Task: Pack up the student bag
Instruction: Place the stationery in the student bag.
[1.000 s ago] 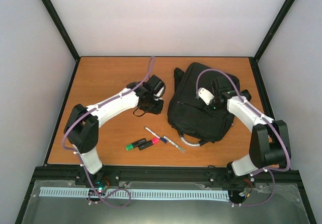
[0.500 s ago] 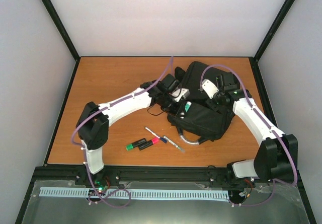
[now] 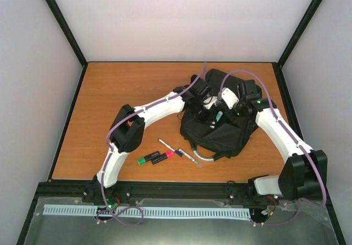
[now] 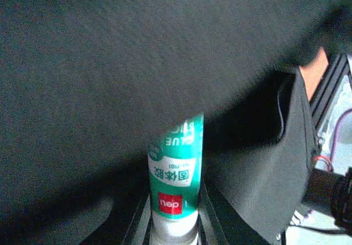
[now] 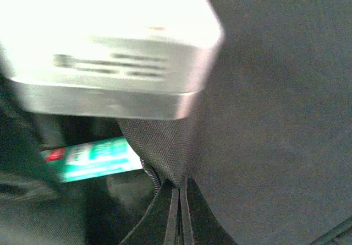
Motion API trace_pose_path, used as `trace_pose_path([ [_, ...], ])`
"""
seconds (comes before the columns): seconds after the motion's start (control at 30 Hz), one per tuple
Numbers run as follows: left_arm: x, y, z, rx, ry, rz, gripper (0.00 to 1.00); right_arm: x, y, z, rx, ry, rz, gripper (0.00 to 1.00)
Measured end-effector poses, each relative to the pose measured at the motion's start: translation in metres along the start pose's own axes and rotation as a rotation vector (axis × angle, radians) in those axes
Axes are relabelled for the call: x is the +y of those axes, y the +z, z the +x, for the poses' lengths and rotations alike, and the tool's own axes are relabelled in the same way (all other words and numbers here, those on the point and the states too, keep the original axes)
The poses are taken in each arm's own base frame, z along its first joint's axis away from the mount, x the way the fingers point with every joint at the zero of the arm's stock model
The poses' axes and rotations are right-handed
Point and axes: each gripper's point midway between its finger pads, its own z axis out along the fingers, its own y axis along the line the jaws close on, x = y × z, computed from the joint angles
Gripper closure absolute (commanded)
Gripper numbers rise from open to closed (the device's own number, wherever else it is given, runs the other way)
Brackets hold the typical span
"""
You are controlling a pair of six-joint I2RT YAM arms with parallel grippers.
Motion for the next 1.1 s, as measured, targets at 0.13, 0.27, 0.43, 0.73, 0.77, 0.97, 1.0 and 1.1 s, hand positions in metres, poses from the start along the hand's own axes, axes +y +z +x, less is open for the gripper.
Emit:
trace_pose_path([
  [0.13, 0.013, 0.007, -0.016, -0.023, -0.016, -0.031, 0.99, 0.005, -0.003, -0.001, -0.012, 0.001, -0.024, 0.97],
  [0.27, 0.025, 0.007, -0.024, -0.038, -0.054, -0.053, 0.99, 0.008, -0.002, -0.002, -0.019, 0.001, -0.04, 0.81],
  [0.43, 0.036, 0.001, -0.032, -0.066, -0.082, -0.066, 0.99, 0.013, -0.004, -0.002, -0.045, -0.009, -0.049, 0.53],
  [0.73, 0.036, 0.002, -0.033, -0.081, -0.076, -0.055, 0.99, 0.019, 0.009, 0.016, -0.022, -0.01, -0.047, 0.39],
  [0.77, 0.035, 0.001, -0.033, -0.083, -0.073, -0.048, 0.99, 0.019, 0.01, 0.017, -0.022, -0.011, -0.042, 0.39],
  [0.97, 0.027, -0.001, -0.033, -0.074, -0.069, 0.001, 0.99, 0.023, 0.022, 0.026, 0.008, -0.055, 0.008, 0.34],
  [1.0, 0.026, -0.001, -0.033, -0.072, -0.069, 0.008, 0.99, 0.023, 0.023, 0.026, 0.012, -0.062, 0.016, 0.16],
  [1.1, 0.023, -0.001, -0.032, -0.065, -0.069, 0.026, 0.99, 0.022, 0.026, 0.027, 0.021, -0.079, 0.047, 0.0],
])
